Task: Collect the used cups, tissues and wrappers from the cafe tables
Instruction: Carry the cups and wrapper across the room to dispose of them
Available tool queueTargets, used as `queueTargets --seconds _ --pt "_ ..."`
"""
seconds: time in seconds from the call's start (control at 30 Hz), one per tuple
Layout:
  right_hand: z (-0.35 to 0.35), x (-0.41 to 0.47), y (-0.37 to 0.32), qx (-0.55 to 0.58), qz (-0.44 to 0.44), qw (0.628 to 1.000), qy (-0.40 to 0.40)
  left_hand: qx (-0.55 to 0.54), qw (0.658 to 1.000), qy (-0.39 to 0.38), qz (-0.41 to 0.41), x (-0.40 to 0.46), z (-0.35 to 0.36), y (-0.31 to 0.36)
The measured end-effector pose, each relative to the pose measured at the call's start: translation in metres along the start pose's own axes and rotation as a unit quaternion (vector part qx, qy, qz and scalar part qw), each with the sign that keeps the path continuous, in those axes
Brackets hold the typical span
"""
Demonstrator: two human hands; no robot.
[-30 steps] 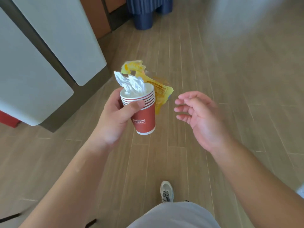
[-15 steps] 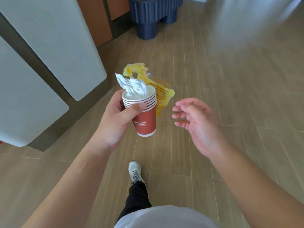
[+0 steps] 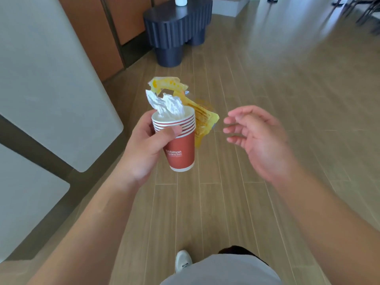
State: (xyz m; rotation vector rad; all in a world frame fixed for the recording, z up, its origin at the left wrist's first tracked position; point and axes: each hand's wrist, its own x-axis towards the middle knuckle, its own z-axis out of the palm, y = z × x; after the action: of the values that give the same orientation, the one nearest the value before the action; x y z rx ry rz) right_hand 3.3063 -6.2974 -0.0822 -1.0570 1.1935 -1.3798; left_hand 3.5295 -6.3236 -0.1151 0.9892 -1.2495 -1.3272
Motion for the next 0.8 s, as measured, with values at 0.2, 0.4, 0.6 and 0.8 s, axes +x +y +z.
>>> queueTargets --seconds 0.2,0.4,0.6,0.8 --pt "0.023 0.089 0.006 0.012 -0.005 1.0 -0.003 0.001 1.0 0.001 0.0 0.091 -0.025 -0.006" --pt "0.032 0.187 0.036 0.045 0.021 0.999 -0.021 0.02 1.0 0.008 -0.012 0.187 -0.036 -0.028" --pt "0.027 0.33 0.054 0.059 0.055 0.996 -0.037 0.028 0.998 0.046 -0.035 0.32 -0.031 -0.05" --pt "-0.001 0.462 0.04 0.058 0.061 0.996 -0.04 0.036 0.998 0.04 -0.035 0.452 -0.003 -0.05"
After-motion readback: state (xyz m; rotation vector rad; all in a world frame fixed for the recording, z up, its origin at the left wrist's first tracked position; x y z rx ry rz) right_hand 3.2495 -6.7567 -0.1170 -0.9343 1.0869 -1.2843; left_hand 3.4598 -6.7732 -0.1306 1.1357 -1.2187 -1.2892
